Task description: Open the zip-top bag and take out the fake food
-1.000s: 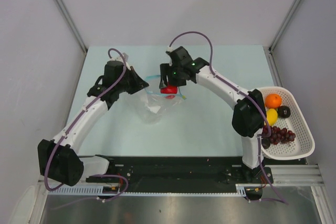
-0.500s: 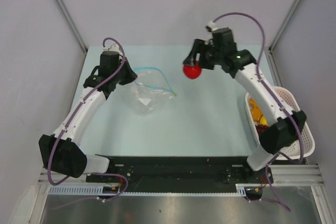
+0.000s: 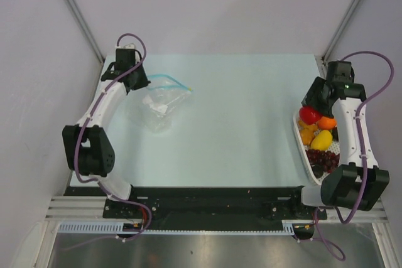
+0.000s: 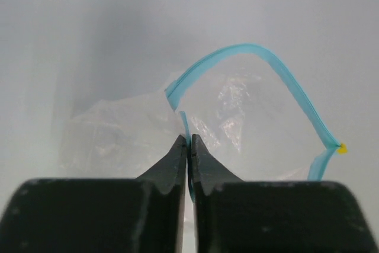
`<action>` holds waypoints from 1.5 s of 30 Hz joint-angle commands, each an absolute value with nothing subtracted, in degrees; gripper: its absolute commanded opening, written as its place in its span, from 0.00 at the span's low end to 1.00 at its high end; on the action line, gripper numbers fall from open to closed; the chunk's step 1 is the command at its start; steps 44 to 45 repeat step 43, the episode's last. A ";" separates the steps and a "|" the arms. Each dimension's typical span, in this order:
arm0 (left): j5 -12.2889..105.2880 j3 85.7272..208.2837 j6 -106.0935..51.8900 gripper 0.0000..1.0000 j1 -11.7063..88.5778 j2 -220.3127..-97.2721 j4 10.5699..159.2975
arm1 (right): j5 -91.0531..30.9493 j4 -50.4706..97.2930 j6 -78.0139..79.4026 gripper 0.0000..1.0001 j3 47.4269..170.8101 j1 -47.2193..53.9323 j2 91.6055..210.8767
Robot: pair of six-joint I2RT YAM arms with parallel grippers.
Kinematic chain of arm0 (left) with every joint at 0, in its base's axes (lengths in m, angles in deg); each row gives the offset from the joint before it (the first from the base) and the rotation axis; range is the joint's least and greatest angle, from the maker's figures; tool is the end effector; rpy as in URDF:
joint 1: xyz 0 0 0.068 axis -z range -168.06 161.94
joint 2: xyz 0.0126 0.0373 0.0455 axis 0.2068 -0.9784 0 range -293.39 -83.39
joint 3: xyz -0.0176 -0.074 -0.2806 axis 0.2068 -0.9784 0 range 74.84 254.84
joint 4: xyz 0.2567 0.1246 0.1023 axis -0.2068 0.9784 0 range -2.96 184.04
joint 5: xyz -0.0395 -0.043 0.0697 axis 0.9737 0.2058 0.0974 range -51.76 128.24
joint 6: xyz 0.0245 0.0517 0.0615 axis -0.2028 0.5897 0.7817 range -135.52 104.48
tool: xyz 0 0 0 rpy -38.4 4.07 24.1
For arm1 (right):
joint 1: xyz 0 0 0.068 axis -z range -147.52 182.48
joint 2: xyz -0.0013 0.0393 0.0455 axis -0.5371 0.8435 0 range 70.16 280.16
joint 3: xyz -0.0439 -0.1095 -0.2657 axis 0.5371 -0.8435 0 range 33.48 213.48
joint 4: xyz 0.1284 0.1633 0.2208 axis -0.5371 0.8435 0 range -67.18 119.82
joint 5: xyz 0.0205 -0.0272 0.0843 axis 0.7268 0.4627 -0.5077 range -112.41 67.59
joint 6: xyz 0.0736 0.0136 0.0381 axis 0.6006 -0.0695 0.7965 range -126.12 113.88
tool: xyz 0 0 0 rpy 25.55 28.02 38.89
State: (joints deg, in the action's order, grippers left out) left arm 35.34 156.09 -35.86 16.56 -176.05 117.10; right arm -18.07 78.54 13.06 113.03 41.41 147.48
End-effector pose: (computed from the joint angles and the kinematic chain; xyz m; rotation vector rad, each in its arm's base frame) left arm 0.4378 -0.0317 0.2996 -0.3402 2.2738 -0.1672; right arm 0.3273 -0.0571 0.3418 0.6374 2.4182 -0.0208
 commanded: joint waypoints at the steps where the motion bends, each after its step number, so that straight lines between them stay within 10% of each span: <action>1: 34.99 165.70 -33.72 0.18 15.36 -181.55 119.90 | -7.21 80.03 7.51 0.33 110.74 43.38 150.38; 11: 37.44 165.29 -34.15 0.69 15.98 -176.56 121.58 | -9.93 79.33 6.36 0.51 109.42 48.13 162.62; 17: 35.69 163.17 -36.34 0.76 23.35 -171.11 122.72 | -6.33 80.29 7.06 0.99 109.51 44.45 164.12; 28: 35.07 163.44 -37.23 0.85 50.15 -160.39 119.75 | 5.63 83.37 8.03 0.99 113.99 24.07 151.83; 35: 46.83 137.47 -44.51 0.89 59.57 -141.77 104.63 | -14.31 76.89 20.58 1.00 115.84 0.60 140.49; 45: 48.26 115.19 -58.39 1.00 59.84 -98.94 87.23 | -3.79 60.22 36.15 1.00 108.11 -32.52 121.08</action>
